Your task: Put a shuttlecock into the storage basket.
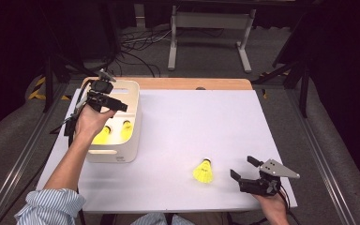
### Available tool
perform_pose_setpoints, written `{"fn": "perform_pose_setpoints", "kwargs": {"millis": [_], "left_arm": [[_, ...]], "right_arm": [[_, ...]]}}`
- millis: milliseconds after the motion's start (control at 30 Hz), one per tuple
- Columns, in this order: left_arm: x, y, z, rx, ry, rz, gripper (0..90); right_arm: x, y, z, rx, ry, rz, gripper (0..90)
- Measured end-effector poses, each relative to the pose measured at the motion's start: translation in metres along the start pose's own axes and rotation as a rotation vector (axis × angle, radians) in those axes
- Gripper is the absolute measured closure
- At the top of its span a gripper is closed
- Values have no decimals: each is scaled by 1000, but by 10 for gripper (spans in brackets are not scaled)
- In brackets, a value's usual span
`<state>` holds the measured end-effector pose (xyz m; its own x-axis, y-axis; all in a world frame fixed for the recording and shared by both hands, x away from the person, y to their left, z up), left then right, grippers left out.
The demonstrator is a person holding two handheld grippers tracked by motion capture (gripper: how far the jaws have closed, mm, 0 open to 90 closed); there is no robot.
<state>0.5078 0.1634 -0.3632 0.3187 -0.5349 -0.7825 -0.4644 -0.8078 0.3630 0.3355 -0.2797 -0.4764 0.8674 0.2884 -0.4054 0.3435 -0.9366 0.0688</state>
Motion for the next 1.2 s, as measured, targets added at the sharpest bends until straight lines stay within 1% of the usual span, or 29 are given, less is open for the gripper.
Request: {"fn": "perform_pose_setpoints", "kwargs": {"millis": [133, 267, 467, 633, 700, 733, 800, 967, 1133, 1200], "left_arm": [[-2, 2, -1, 3, 6, 3, 402], [-4, 6, -1, 15, 10, 5, 412], [-6, 10, -2, 24, 13, 18, 411], [-7, 15, -3, 39, 17, 27, 412], [-7, 19, -4, 45, 19, 31, 413], [-7, 22, -5, 52, 17, 36, 414], [-7, 24, -6, 60, 16, 38, 414], [-6, 33, -9, 79, 13, 50, 414], [-4, 41, -11, 98, 10, 59, 414], [-4, 42, -11, 102, 11, 62, 414]], "right_arm": [[0, 0, 0, -1, 1, -2, 132], [0, 0, 0, -1, 0, -2, 132], [0, 0, 0, 0, 0, -2, 132], [0, 0, 0, -1, 0, -2, 132], [0, -1, 0, -2, -2, -2, 132], [0, -1, 0, -3, -2, -1, 132], [0, -1, 0, 1, -3, 0, 132], [0, -1, 0, 1, -3, -2, 132], [0, 0, 0, -1, 0, -3, 132], [0, 0, 0, -1, 0, -3, 132]]}}
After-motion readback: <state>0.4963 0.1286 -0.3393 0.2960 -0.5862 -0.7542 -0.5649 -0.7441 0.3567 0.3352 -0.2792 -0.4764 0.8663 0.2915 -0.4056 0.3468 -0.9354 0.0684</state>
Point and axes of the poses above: each handheld gripper's, and its own axes: x roughly forward along the jaws, z roughly out of its underside, y roughly to its right, the point moved 6 cm from there along x, roughly forward along the jaws, and after that the axes turned 15 degrees about z, right-handed, at the moved point
